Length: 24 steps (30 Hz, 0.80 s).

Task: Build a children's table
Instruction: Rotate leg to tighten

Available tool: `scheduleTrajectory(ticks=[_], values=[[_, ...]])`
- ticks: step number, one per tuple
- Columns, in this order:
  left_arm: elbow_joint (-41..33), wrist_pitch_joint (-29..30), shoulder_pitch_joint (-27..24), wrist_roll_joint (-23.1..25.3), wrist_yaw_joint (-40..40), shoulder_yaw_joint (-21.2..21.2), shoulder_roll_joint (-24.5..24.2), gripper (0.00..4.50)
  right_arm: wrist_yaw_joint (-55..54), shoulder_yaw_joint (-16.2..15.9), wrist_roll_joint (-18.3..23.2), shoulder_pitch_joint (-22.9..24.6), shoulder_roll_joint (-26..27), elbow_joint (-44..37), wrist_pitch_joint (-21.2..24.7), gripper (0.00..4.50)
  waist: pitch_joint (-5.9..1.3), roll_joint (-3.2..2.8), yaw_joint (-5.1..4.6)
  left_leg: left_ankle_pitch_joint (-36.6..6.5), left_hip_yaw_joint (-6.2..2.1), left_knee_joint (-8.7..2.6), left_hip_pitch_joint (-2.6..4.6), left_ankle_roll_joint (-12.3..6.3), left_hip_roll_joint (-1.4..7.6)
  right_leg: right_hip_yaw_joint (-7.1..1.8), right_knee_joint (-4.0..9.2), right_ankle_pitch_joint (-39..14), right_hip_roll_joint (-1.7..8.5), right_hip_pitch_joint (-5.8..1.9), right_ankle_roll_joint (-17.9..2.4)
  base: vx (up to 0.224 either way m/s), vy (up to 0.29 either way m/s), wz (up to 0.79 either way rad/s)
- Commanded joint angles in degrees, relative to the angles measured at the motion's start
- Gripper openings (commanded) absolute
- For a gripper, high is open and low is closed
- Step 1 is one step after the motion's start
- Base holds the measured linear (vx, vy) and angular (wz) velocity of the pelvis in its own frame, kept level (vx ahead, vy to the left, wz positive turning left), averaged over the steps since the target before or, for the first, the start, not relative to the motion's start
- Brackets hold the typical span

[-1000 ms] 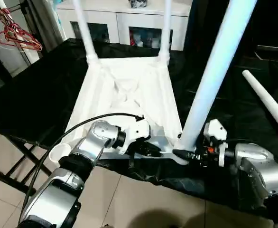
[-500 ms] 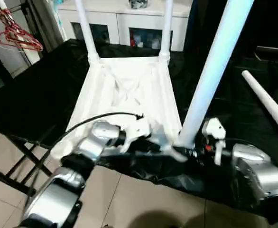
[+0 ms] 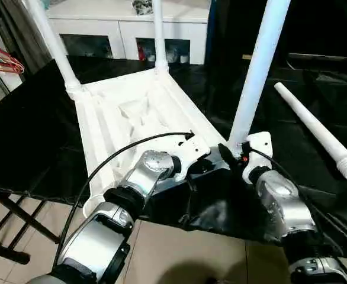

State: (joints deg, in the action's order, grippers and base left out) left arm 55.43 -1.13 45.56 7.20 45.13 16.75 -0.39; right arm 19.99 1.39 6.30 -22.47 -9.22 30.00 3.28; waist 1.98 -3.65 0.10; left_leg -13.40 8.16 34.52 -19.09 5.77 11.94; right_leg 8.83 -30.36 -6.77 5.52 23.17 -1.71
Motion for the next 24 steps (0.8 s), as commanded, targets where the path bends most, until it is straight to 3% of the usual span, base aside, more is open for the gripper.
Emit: scheduleTrajectory(ticks=[1,3,4,6,11,15,18,22,24], values=[[-0.7,-2.0,1.1,0.5,2.0,1.4,0.4,0.00,3.4,-2.6,0.5,0.0,1.0,1.1,1.3,3.63,-3.68,0.91,0.35,-7.3,0.84,-3.98,-1.17,-8.67,0.03,-2.29,3.21,-20.9,2.79,-4.02,-8.3,0.000,0.000,0.00],[-1.3,-2.6,0.5,0.3,3.6,1.7,-0.1,0.00,4.2,-2.9,-0.3,-0.2,-0.1,0.8,0.7,3.88,-3.72,1.02,0.39,-7.2,0.92,-3.85,-1.20,-8.72,-0.06,-2.36,3.09,-21.0,2.72,-4.03,-8.5,0.000,0.000,0.00],[-1.9,-3.3,-0.1,0.1,5.5,2.1,-0.9,0.00,5.9,-3.0,-0.4,-0.4,-1.2,0.7,0.3,3.88,-3.73,0.85,0.59,-6.9,0.95,-3.84,-1.05,-8.78,-0.01,-2.50,2.97,-20.9,2.78,-3.93,-8.8,0.000,0.000,0.00],[-2.6,-4.2,-0.7,-0.2,7.2,2.3,-1.7,0.00,8.2,-3.1,-0.1,-0.4,-2.3,0.6,0.0,3.88,-3.91,0.82,0.76,-4.9,0.87,-3.74,-1.47,-9.38,0.05,-2.57,2.49,-18.9,2.80,-4.37,-9.2,0.000,0.000,0.00],[-4.2,-6.3,-2.3,-0.8,13.2,2.6,-4.4,0.00,19.3,-5.5,1.2,1.3,-7.0,-2.4,-0.7,3.88,-3.82,0.79,1.26,-4.3,0.82,-3.77,-1.39,-10.44,0.52,-2.74,2.15,-17.4,2.80,-4.27,-10.0,0.000,0.000,0.00],[-5.0,-7.5,-3.0,-1.6,17.0,2.7,-6.2,0.00,27.0,-7.3,2.2,2.9,-10.3,-5.4,-0.9,3.88,-3.76,1.01,2.24,-5.2,1.03,-3.92,-0.88,-9.88,0.71,-3.01,2.05,-18.1,2.79,-4.01,-10.3,0.000,0.000,0.00],[-6.6,-7.8,-4.1,-3.3,22.7,2.7,-8.3,0.00,32.5,-7.9,3.8,3.8,-13.0,-7.9,0.2,3.88,-3.76,1.04,2.79,-4.7,1.12,-3.93,-1.10,-10.10,0.99,-3.22,1.76,-17.5,2.89,-4.02,-10.4,0.000,0.000,0.00],[-5.0,-8.7,-3.1,-3.1,18.5,0.6,-8.8,0.00,34.6,-7.1,5.3,4.0,-14.4,-9.6,1.5,3.88,-3.79,1.06,3.33,-4.1,1.21,-3.88,-0.84,-9.38,0.98,-3.19,1.78,-18.0,2.84,-3.84,-10.1,0.000,0.000,0.00],[-4.7,-9.0,-2.9,-3.5,19.1,0.2,-9.0,0.44,34.7,-7.0,5.4,4.1,-14.5,-9.8,1.6,3.92,-3.76,1.25,3.50,-4.3,1.33,-3.92,-0.85,-8.89,0.87,-3.26,1.87,-18.8,2.80,-3.80,-9.8,0.000,0.000,0.00]])
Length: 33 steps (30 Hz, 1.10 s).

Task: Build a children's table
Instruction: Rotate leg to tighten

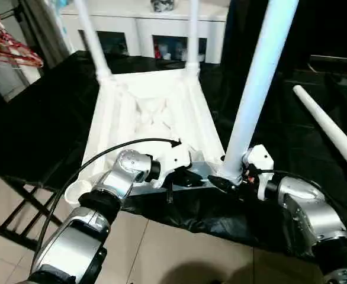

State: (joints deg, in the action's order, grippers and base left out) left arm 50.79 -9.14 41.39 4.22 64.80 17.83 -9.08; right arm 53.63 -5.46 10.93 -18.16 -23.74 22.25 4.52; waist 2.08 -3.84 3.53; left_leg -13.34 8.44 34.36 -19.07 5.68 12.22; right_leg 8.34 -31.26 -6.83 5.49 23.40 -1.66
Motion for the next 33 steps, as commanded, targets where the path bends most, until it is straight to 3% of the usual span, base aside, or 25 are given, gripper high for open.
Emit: scheduleTrajectory(ticks=[1,4,5,7,8,14,17,20,22,25,26,27,28,29,30,31,32,33], values=[[0.5,-3.4,1.4,-0.3,-0.6,-1.0,-0.9,0.55,0.8,-0.1,0.6,0.1,-0.1,-2.4,0.5,3.92,-3.80,1.50,0.02,-4.3,1.02,-3.81,-1.05,-8.67,0.55,-2.73,2.81,-19.1,2.86,-4.14,-9.6,0.000,0.000,0.00],[1.2,-5.3,1.6,0.7,-1.0,-0.9,-2.2,0.60,0.9,0.2,1.0,1.2,-0.5,-4.2,1.1,3.92,-3.88,1.77,0.00,-3.6,0.84,-3.85,-1.21,-8.58,0.56,-2.76,2.69,-19.3,2.95,-4.23,-8.4,0.000,0.000,0.00],[1.3,-6.2,1.6,1.0,-1.3,-1.1,-3.0,0.81,1.2,0.4,1.6,2.0,-1.0,-5.8,1.7,3.92,-3.87,1.92,-0.07,-3.4,0.88,-3.80,-1.20,-8.65,0.51,-2.74,2.81,-19.4,2.91,-4.19,-8.1,0.000,0.000,0.00],[0.9,-6.7,1.5,0.9,-1.3,-1.4,-3.8,0.98,1.4,0.7,2.2,3.0,-1.5,-7.4,2.3,3.92,-3.86,1.76,-0.01,-3.3,0.88,-3.80,-1.15,-8.68,0.56,-2.80,2.72,-19.4,2.93,-4.14,-8.0,0.000,0.000,0.00],[-0.5,-6.5,0.9,0.2,-0.8,-2.1,-4.9,0.96,1.7,1.3,2.9,4.7,-2.3,-10.1,3.1,3.92,-3.78,1.93,0.09,-3.4,0.88,-3.87,-1.14,-8.62,0.62,-2.85,2.81,-19.6,2.98,-4.20,-7.8,0.000,0.000,0.00],[-10.3,0.7,-3.1,-8.2,0.4,-8.4,-6.0,0.99,3.0,4.0,5.9,12.5,-6.2,-20.8,5.5,3.92,-3.55,1.69,0.27,-5.4,0.98,-4.08,-1.13,-7.51,0.82,-2.79,2.91,-21.5,3.08,-4.12,-7.8,0.000,0.000,0.00],[-14.8,2.8,-6.0,-8.2,-9.0,-12.1,-6.0,0.99,2.1,7.1,8.1,17.0,-8.1,-27.3,8.3,3.92,-3.28,1.83,0.04,-7.0,1.06,-4.15,-1.15,-7.04,0.64,-2.60,3.32,-23.9,2.73,-4.02,-6.4,0.000,0.000,0.00],[-18.9,6.3,-9.2,-6.8,-18.0,-14.8,-5.7,0.99,-0.1,9.6,9.6,21.0,-9.2,-32.3,11.7,3.92,-3.12,2.10,-0.10,-7.0,1.15,-3.98,-1.17,-6.65,0.20,-2.28,3.97,-27.5,2.36,-3.70,-3.1,0.000,0.000,0.00],[-25.0,9.9,-12.6,-6.8,-23.1,-17.3,-4.5,0.99,-5.5,11.5,8.8,22.7,-7.2,-34.3,13.1,3.92,-3.09,2.15,-0.29,-7.4,1.04,-4.02,-1.31,-6.14,0.08,-2.03,4.35,-29.2,2.45,-3.67,-1.9,0.000,0.000,0.00],[-32.2,14.4,-16.0,-7.1,-29.2,-20.6,-2.4,0.99,-17.9,13.8,4.0,21.4,-1.4,-32.9,14.1,3.92,-2.97,1.75,-1.07,-7.9,0.88,-4.12,-1.15,-4.17,0.10,-1.67,4.70,-30.1,2.39,-3.20,-1.8,0.000,0.000,0.00],[-34.5,16.1,-17.1,-5.8,-31.7,-21.1,-2.2,0.99,-22.7,14.3,1.9,20.5,0.8,-32.4,14.6,3.92,-2.91,1.75,-1.18,-8.1,0.94,-4.11,-1.19,-4.39,-0.15,-1.55,5.01,-30.4,2.27,-3.16,-1.5,0.000,0.000,0.00],[-36.6,15.5,-18.3,-4.6,-35.3,-22.3,-1.3,0.99,-26.9,14.6,0.6,19.8,3.3,-32.0,15.2,3.92,-2.82,1.51,-1.42,-8.2,0.78,-4.22,-1.04,-3.83,-0.10,-1.60,4.90,-29.9,2.16,-3.00,-1.5,0.000,0.000,0.00],[-38.3,15.4,-19.3,-4.0,-37.4,-23.1,-0.5,0.99,-30.3,14.7,-0.2,19.2,5.8,-31.6,15.0,3.92,-2.76,1.69,-2.02,-9.0,0.69,-4.25,-1.34,-3.69,-0.11,-1.41,4.89,-30.2,2.19,-3.23,-1.3,0.000,0.000,0.00],[-39.8,15.6,-20.2,-4.0,-39.3,-23.5,0.0,0.99,-33.0,14.7,-0.5,18.9,7.6,-31.7,15.2,3.92,-2.75,1.68,-2.10,-9.8,0.77,-4.00,-1.01,-3.84,-0.42,-1.30,5.17,-31.5,2.08,-2.96,-0.5,0.000,0.000,0.00],[-40.4,16.1,-20.9,-5.3,-40.8,-24.4,0.9,0.99,-34.8,14.2,0.1,18.7,9.7,-31.6,15.8,3.92,-2.78,2.37,-2.10,-9.8,0.99,-3.91,-1.11,-4.40,-0.67,-1.59,5.21,-32.0,2.43,-3.01,-0.5,0.000,0.000,0.00],[-40.9,16.8,-21.3,-6.4,-41.9,-24.6,1.3,0.99,-35.9,13.8,0.7,18.6,10.7,-31.9,16.5,3.92,-2.77,2.43,-1.98,-9.6,1.05,-3.87,-1.23,-5.09,-0.93,-1.80,5.08,-33.1,2.96,-3.15,-0.7,0.000,0.000,0.00],[-39.9,18.2,-21.0,-5.0,-45.8,-25.2,1.5,0.99,-38.1,13.7,1.3,18.3,12.8,-31.3,17.5,3.92,-3.84,3.52,-1.72,-9.6,3.77,-2.38,1.24,-2.96,-1.88,-5.87,4.88,-35.6,0.93,-0.88,-0.2,0.000,0.000,0.00],[-39.6,18.7,-20.9,-4.4,-47.2,-25.3,1.6,0.99,-38.9,13.6,1.4,18.2,13.5,-31.1,17.8,3.92,-3.59,3.96,-0.97,-9.9,3.96,-2.27,-0.03,-3.26,-2.53,-7.81,4.50,-34.7,0.93,-1.96,-1.0,-0.008,0.007,-0.29]])
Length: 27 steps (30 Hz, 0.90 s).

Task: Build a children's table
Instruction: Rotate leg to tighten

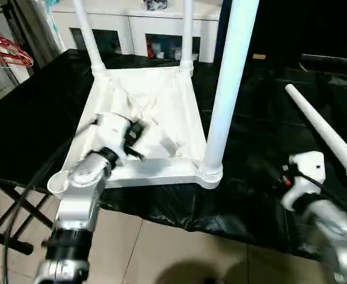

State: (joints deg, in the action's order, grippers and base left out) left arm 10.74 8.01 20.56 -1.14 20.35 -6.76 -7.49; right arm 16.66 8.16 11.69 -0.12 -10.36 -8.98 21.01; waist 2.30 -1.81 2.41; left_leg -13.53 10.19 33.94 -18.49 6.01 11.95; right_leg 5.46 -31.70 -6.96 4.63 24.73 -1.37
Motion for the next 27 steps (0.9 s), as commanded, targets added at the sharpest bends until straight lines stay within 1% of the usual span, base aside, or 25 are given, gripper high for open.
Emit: scheduleTrajectory(ticks=[1,3,4,5,6,7,8,9,10,11,12,13,14,15,16,17,19,20,21,22,23,24,25,26,27], values=[[1.1,2.4,0.5,2.7,-4.2,0.0,0.0,0.99,-4.0,0.0,-0.2,-0.4,1.6,1.1,1.2,3.92,-3.82,2.31,2.02,-11.5,1.94,0.43,-0.48,-5.41,-2.57,-11.09,5.51,-35.0,3.68,-3.27,-5.7,-0.001,0.015,-0.43],[1.2,1.1,1.4,5.9,-5.1,2.6,0.3,0.99,-6.3,-0.2,-2.0,-1.6,2.9,2.1,1.4,3.92,-3.71,2.56,3.67,-12.3,0.29,3.94,-0.97,-6.08,-2.89,-17.13,7.18,-37.2,6.55,-4.52,-10.2,-0.008,0.041,-0.38],[1.2,0.7,1.6,7.6,-6.0,3.7,0.1,0.99,-7.1,-0.3,-2.6,-2.0,3.3,2.3,1.4,3.92,-3.11,2.14,4.08,-9.6,-2.20,3.54,-1.98,-2.90,-2.51,-18.51,6.24,-32.2,3.31,-4.91,-13.4,-0.033,0.111,-0.37],[1.2,0.8,1.7,7.7,-6.0,3.8,0.1,0.99,-7.2,-0.3,-2.7,-2.1,3.4,2.4,1.4,3.92,-3.24,0.11,2.38,-5.3,-1.21,-1.51,0.61,1.21,-1.61,-13.65,3.83,-22.8,-5.48,0.01,-7.6,-0.033,0.111,-0.37],[0.9,1.3,2.0,7.6,-5.9,4.4,0.7,0.99,-7.9,-0.3,-3.2,-2.5,3.9,2.5,1.2,3.92,-3.48,-0.94,0.72,-2.3,-1.80,-2.96,2.77,0.63,0.94,-10.27,1.70,-17.7,-8.31,2.87,-4.0,-0.059,0.104,-0.39],[-0.1,2.7,2.1,6.3,-6.3,3.7,2.2,0.99,-8.6,-0.3,-3.6,-2.8,4.5,2.7,1.3,3.92,-4.02,-2.21,0.18,4.1,-2.29,-4.92,3.76,-1.50,8.05,-5.86,-1.62,-14.5,-5.86,4.51,-1.9,-0.068,0.089,-0.34],[-0.4,3.4,2.0,6.1,-6.1,3.9,2.4,0.99,-8.9,-0.4,-3.9,-2.9,4.6,2.7,1.0,3.92,-4.40,-2.73,0.17,13.4,-7.83,-6.37,1.60,-5.39,11.81,-3.46,-6.17,-7.9,-1.69,2.11,-2.2,-0.068,0.089,-0.34],[-0.5,3.3,1.9,6.2,-6.0,4.0,2.4,0.99,-9.0,-0.3,-3.9,-2.9,4.6,2.7,0.9,3.92,-4.43,-2.53,0.46,18.2,-7.50,-5.89,2.57,-7.83,12.98,-3.06,-6.64,-7.9,-0.75,3.47,-3.1,0.000,0.000,0.00],[-0.6,3.5,1.6,6.2,-6.2,4.6,2.2,0.99,-9.8,-0.3,-4.2,-2.9,4.6,2.6,0.9,3.92,-4.87,-2.45,0.45,24.4,-6.13,-3.92,2.98,-15.20,12.78,-2.04,-7.86,-5.9,0.35,3.92,-6.0,0.000,0.000,0.00],[-0.7,3.7,1.5,6.0,-6.4,4.8,2.2,0.99,-10.2,-0.3,-4.4,-3.0,4.5,2.6,1.1,3.92,-5.83,-1.81,0.07,32.0,-6.76,-0.86,3.69,-24.88,10.11,-2.43,-7.27,-4.5,1.78,3.80,-8.2,-0.011,-0.102,0.02],[-0.7,4.3,1.5,5.4,-6.6,5.0,2.3,0.99,-10.6,-0.3,-4.2,-3.2,4.3,2.7,1.4,3.92,-6.45,1.34,-0.08,28.9,-3.88,3.16,0.67,-29.65,3.15,-4.05,-4.65,6.3,3.32,0.60,-13.0,-0.007,-0.095,-0.17],[-0.8,4.7,1.6,5.3,-6.7,5.3,2.2,0.99,-10.6,-0.4,-4.1,-3.4,4.1,2.8,1.5,3.92,-7.04,3.61,0.59,19.3,-1.02,6.74,-5.44,-28.45,-5.04,-6.12,-4.58,20.5,2.22,-5.40,-15.5,-0.021,-0.127,-0.12],[-0.6,5.1,1.8,5.5,-6.8,5.5,2.2,0.99,-9.7,-0.6,-3.7,-3.8,3.4,3.0,1.6,3.92,-5.31,2.36,3.48,0.6,-2.19,8.22,-6.26,-16.55,-6.04,-7.82,-1.10,32.2,7.09,-5.36,-15.1,-0.016,-0.060,0.01],[-0.4,5.6,2.0,5.7,-6.7,5.6,2.2,0.99,-9.1,-0.7,-3.5,-4.0,3.1,2.9,1.7,3.92,-4.20,2.91,2.74,0.5,-2.05,7.54,-5.33,-11.71,-6.32,-5.62,-0.19,29.7,5.98,-3.89,-9.0,-0.061,-0.125,-0.07],[-0.3,5.8,2.1,5.8,-6.6,5.6,2.2,0.99,-8.8,-0.8,-3.4,-4.1,3.0,2.9,1.7,3.92,-3.68,2.03,3.17,0.3,-2.37,6.14,-4.20,-7.13,-6.52,-3.37,2.04,11.1,5.34,-3.91,2.5,-0.091,-0.092,-0.10],[-0.3,6.9,2.0,6.1,-5.7,6.2,1.8,0.99,-6.9,-1.5,-2.9,-4.3,2.0,2.2,2.1,3.92,-2.73,1.21,2.75,-1.7,-3.15,3.11,-4.08,-8.23,-4.43,-3.65,4.14,-10.5,5.25,-4.08,7.9,-0.091,-0.092,-0.10],[-0.5,7.1,1.7,5.9,-3.8,6.7,1.1,0.99,-5.5,-1.9,-2.8,-4.4,1.8,1.7,2.3,3.92,-2.57,-0.58,1.91,-7.0,-4.22,-0.85,-3.48,-9.53,-1.48,-0.20,6.06,-32.5,2.85,-5.22,13.0,-0.116,-0.023,-0.16],[-0.8,6.4,1.3,5.5,-1.9,7.2,0.4,0.99,-4.5,-2.4,-2.6,-4.4,1.5,1.6,2.1,3.92,-2.60,-0.77,1.22,-10.4,-4.88,-1.89,-2.62,-9.87,0.39,0.72,6.55,-34.7,2.75,-5.31,11.8,-0.122,-0.002,-0.18],[-1.0,5.6,0.8,5.1,0.2,7.8,-0.5,0.99,-3.4,-3.0,-2.5,-4.3,1.0,1.4,2.0,3.92,-2.85,-1.93,0.54,-18.9,-7.23,-4.49,-1.91,-10.70,5.48,0.51,3.40,-28.3,3.25,-6.75,7.1,-0.086,0.007,-0.06],[-0.9,6.1,0.6,4.1,2.5,7.9,-1.3,0.99,-2.2,-3.6,-2.3,-4.4,0.4,1.4,2.2,3.92,-2.45,-2.56,0.39,-24.4,-8.22,-6.70,-1.86,-10.72,7.90,-0.49,-1.00,-21.4,3.24,-7.06,4.1,-0.066,-0.011,0.06],[-0.1,6.0,0.7,3.4,6.6,9.1,-3.4,0.99,-0.2,-4.4,-1.4,-4.6,-0.6,1.5,2.3,3.92,-0.90,-0.43,0.00,-36.8,-6.27,-8.38,-0.82,-7.07,5.73,-3.20,-3.32,-14.1,3.37,-5.02,-0.5,-0.066,-0.011,0.06],[-0.1,6.0,0.7,3.4,6.6,9.1,-3.4,0.99,-0.2,-4.4,-1.4,-4.6,-0.6,1.5,2.3,3.92,-0.77,0.85,0.13,-36.6,-5.03,-6.45,-0.21,-4.04,2.70,-4.14,0.36,-25.6,4.04,-4.52,0.1,-0.061,-0.038,0.15],[0.4,5.6,0.9,2.9,8.6,9.9,-4.4,1.16,0.6,-4.6,-0.7,-4.7,-1.1,1.6,2.6,3.92,0.21,2.20,0.43,-23.9,-2.48,1.15,2.32,-2.38,-2.62,-3.33,8.19,-57.6,7.26,-0.20,3.5,-0.055,-0.054,0.02],[1.0,5.0,1.5,0.2,14.8,11.0,-5.9,1.27,2.2,-4.6,-0.1,-5.3,-2.1,2.3,2.1,4.18,-0.93,2.39,1.19,-9.6,-2.80,2.16,-0.29,-4.50,-2.66,-4.31,7.98,-64.2,9.15,-3.33,5.5,-0.055,-0.054,0.02],[2.4,3.7,2.6,-1.7,20.4,12.2,-7.0,1.27,3.6,-4.2,0.5,-6.1,-2.8,3.4,1.8,4.18,-1.66,2.33,1.95,-5.8,-3.16,-0.42,-2.57,-5.21,-2.18,-4.50,6.26,-58.6,8.55,-5.92,5.6,-0.003,-0.010,-0.20]])
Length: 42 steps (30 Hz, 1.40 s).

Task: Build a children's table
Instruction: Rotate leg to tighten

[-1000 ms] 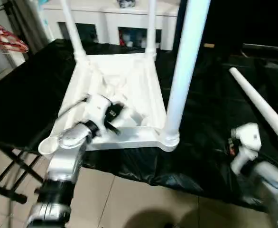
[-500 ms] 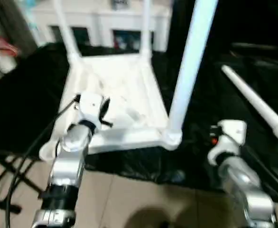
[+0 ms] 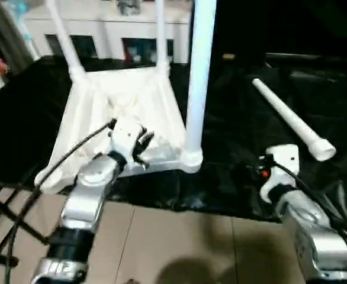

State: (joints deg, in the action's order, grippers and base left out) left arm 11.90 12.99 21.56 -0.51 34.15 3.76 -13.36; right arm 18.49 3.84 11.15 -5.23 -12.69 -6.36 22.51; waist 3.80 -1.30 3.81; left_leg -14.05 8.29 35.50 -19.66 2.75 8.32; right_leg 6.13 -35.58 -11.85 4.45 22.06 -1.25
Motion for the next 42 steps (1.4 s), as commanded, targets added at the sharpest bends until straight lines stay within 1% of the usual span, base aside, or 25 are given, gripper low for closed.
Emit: scheduleTrajectory(ticks=[1,3,4,7,10,13,14,16,17,19,24,25,26,27,29,30,31,32,34,35,37,38,39,40,42], values=[[2.2,-1.9,2.3,-2.7,8.8,2.3,-1.6,1.33,2.4,0.5,1.3,-1.5,-0.8,1.3,0.2,4.25,-3.30,0.34,1.17,-6.8,-1.78,-4.76,-0.30,-1.68,3.14,-3.54,9.59,-44.0,6.08,-1.88,3.8,0.000,0.000,0.00],[4.9,-3.3,4.1,-1.3,10.6,3.7,-2.4,1.38,3.7,0.3,1.2,-2.1,-1.7,2.1,0.0,4.25,-3.85,-0.19,0.39,-11.0,-1.97,-5.63,0.56,-1.13,4.64,-2.84,8.21,-28.0,4.93,-2.02,-1.1,0.000,0.000,0.00],[8.4,-4.8,6.5,0.5,12.8,5.1,-3.2,1.62,5.3,-0.5,0.1,-2.7,-3.2,2.8,-0.3,4.41,-3.69,-0.26,-0.07,-11.4,-1.93,-6.26,-0.18,-1.34,5.23,-2.91,7.41,-20.1,4.83,-2.49,-4.0,0.000,0.000,0.00],[11.8,-6.0,9.5,0.8,11.9,4.4,-2.8,1.62,6.5,-2.1,-2.0,-3.0,-5.4,3.1,-1.6,4.41,-3.09,-0.12,-0.66,-21.0,-1.40,-6.22,0.78,0.00,4.51,-2.66,8.51,-28.1,5.29,-1.89,-4.1,0.000,0.000,0.00],[12.1,-4.4,9.7,-1.1,4.1,0.9,-0.6,1.62,6.4,-2.0,-1.2,-2.1,-5.7,1.3,-1.7,4.41,-3.59,-1.91,-0.69,-18.6,-1.67,-6.36,-0.16,0.05,4.98,-2.87,7.70,-20.0,5.41,-2.74,-6.3,0.000,0.000,0.00],[11.5,-1.9,8.7,-2.5,-0.3,-1.4,0.9,1.62,5.2,-1.6,-1.5,-1.2,-5.2,0.3,-2.1,4.41,-3.88,-0.84,-0.67,-15.1,-0.98,-5.92,-0.48,-1.64,4.67,-3.19,7.21,-16.0,5.37,-2.84,-8.4,0.000,0.000,0.00],[10.4,-1.5,7.3,-3.0,-4.7,-3.8,2.6,1.62,3.1,-1.0,-2.0,-0.1,-3.7,-0.1,-2.4,4.41,-4.12,0.18,-0.53,-11.5,-0.34,-5.34,-0.56,-3.13,4.38,-3.39,7.16,-16.8,5.36,-2.70,-9.0,0.000,0.000,0.00],[9.2,-3.0,5.6,-3.0,-9.1,-6.2,4.1,1.62,0.9,-0.8,-2.2,1.0,-1.9,-0.3,-2.6,4.41,-4.36,-0.24,-0.30,-6.5,-0.30,-5.21,-1.29,-4.59,4.47,-3.27,6.72,-14.7,5.28,-2.98,-9.1,0.000,0.000,0.00],[7.6,-3.3,4.0,-3.5,-11.6,-8.0,5.2,1.62,-0.5,-0.9,-2.3,1.7,-0.8,-0.5,-2.5,4.41,-4.65,0.39,-0.37,-3.7,-0.13,-4.91,-1.57,-5.39,4.54,-3.25,6.41,-12.5,5.33,-3.15,-9.2,0.000,0.000,0.00],[4.2,-2.8,1.8,-5.0,-12.0,-9.2,6.6,1.62,-1.2,-1.0,-1.4,1.9,0.4,-1.2,-1.9,4.41,-4.88,0.31,-0.37,-1.7,-0.03,-4.77,-1.54,-6.42,4.73,-3.18,5.90,-9.5,5.16,-3.12,-9.9,0.057,-0.031,0.00],[0.4,-1.2,-0.7,-4.8,-11.6,-6.6,6.9,1.62,-0.9,-2.0,-0.8,1.3,1.1,-0.9,-1.2,4.41,-3.71,-0.34,-0.65,-17.4,0.36,-6.49,1.22,-5.57,5.12,-2.20,7.30,-24.6,3.83,-3.24,-8.5,0.022,-0.007,0.01],[0.0,-0.9,-1.0,-4.6,-11.6,-6.3,6.9,1.62,-0.5,-2.6,-1.0,1.3,1.0,-0.8,-1.5,4.41,-3.11,-0.22,-0.87,-23.5,0.71,-6.43,3.06,-4.65,4.67,-1.89,8.21,-30.8,3.55,-2.71,-7.9,0.000,0.000,0.00],[-0.7,-0.6,-1.4,-4.8,-11.3,-6.0,7.0,1.62,-0.1,-3.2,-1.3,1.4,0.9,-0.8,-1.7,4.41,-2.55,0.26,-1.01,-25.7,0.85,-6.24,3.54,-3.95,4.26,-1.73,9.00,-35.3,3.72,-2.96,-6.6,0.000,0.000,0.00],[-0.7,-0.6,-1.4,-4.8,-11.3,-6.0,7.0,1.62,-0.1,-3.2,-1.3,1.4,0.9,-0.8,-1.7,4.41,-2.55,0.26,-1.01,-25.7,0.85,-6.24,3.54,-3.95,4.26,-1.73,9.00,-35.3,3.72,-2.96,-6.6,0.000,0.000,0.00],[-1.9,-0.4,-2.5,-4.9,-12.1,-6.4,7.0,1.62,-0.1,-3.6,-1.5,1.6,1.4,-0.9,-1.4,4.41,-2.72,0.48,-0.95,-22.7,0.67,-6.68,2.85,-3.41,4.12,-2.31,9.12,-36.1,4.09,-4.85,-4.9,0.051,-0.002,-0.02],[-2.5,-0.1,-2.8,-5.1,-12.5,-6.9,7.1,1.62,-0.4,-3.5,-1.6,1.5,1.5,-1.0,-1.3,4.41,-3.25,-0.20,-1.16,-22.2,1.57,-6.64,5.99,-1.98,4.95,-3.32,9.09,-33.5,2.97,-3.18,-6.1,0.062,0.004,-0.02],[-2.9,0.1,-2.9,-5.2,-12.6,-7.1,7.1,1.62,-0.5,-3.3,-1.4,1.3,1.7,-0.9,-1.4,4.41,-3.25,-0.20,-1.16,-22.2,1.57,-6.64,5.99,-1.98,4.95,-3.32,9.09,-33.5,2.97,-3.18,-6.1,0.065,0.010,-0.16],[-3.9,0.8,-3.4,-5.3,-12.6,-7.0,6.8,1.62,-0.9,-3.2,-1.7,0.8,1.6,-0.5,-1.8,4.41,-3.02,0.84,-1.23,-19.7,0.89,-7.45,2.05,-3.15,4.43,-3.09,7.48,-27.1,3.36,-6.24,-7.9,0.065,0.010,-0.16],[-4.2,1.1,-3.5,-5.2,-12.6,-6.9,6.6,1.62,-0.9,-3.1,-1.8,0.5,1.5,-0.3,-1.9,4.41,-4.12,0.53,-0.74,-13.9,1.75,-6.47,2.88,-5.27,3.65,-3.94,7.22,-22.7,3.94,-6.49,-11.0,0.083,0.005,-0.05],[-4.8,1.4,-3.9,-5.3,-12.3,-6.6,6.4,1.62,-0.9,-3.2,-2.0,0.5,1.3,-0.1,-1.9,4.41,-4.48,0.71,-0.57,-7.6,1.79,-5.98,1.45,-6.71,3.19,-4.18,6.59,-16.8,3.79,-7.62,-12.6,0.092,0.003,0.03],[-5.8,1.8,-4.6,-5.3,-12.0,-6.2,6.0,1.62,-0.8,-3.3,-2.0,0.4,1.1,0.2,-1.8,4.41,-5.06,1.47,-0.50,0.0,1.61,-5.27,1.02,-8.63,3.18,-4.46,4.96,-6.2,3.59,-7.27,-14.0,0.090,0.000,0.05],[-6.7,2.0,-5.4,-5.4,-12.1,-6.4,5.6,1.62,-0.6,-3.4,-1.9,0.8,1.0,0.2,-2.0,4.41,-6.06,1.19,-0.62,13.0,0.80,-3.85,1.45,-12.68,3.42,-4.34,1.82,12.7,3.10,-5.74,-15.7,0.085,-0.002,0.08],[-6.8,2.0,-5.6,-5.4,-12.2,-6.6,5.5,1.62,-0.6,-3.4,-1.9,0.9,1.1,0.1,-2.1,4.41,-6.36,1.33,-0.73,19.1,0.42,-2.93,0.88,-13.72,3.14,-4.66,0.46,20.6,2.86,-5.60,-15.6,0.068,-0.012,0.09],[-7.0,1.9,-5.9,-5.7,-12.4,-7.1,5.4,1.62,-0.5,-3.7,-1.9,1.2,1.2,0.0,-2.1,4.41,-7.11,1.00,-0.35,31.2,-0.44,-1.20,2.15,-14.82,3.53,-4.91,-1.47,34.2,2.32,-3.79,-15.0,0.000,0.000,0.00],[-7.3,2.2,-6.1,-6.1,-12.5,-7.4,5.4,1.62,-0.2,-4.2,-1.8,1.5,1.3,-0.4,-2.1,4.41,-7.00,1.70,-0.12,41.3,-0.25,0.38,1.55,-13.09,2.80,-6.03,-2.38,46.1,1.23,-2.65,-12.4,-0.001,-0.004,0.09]])
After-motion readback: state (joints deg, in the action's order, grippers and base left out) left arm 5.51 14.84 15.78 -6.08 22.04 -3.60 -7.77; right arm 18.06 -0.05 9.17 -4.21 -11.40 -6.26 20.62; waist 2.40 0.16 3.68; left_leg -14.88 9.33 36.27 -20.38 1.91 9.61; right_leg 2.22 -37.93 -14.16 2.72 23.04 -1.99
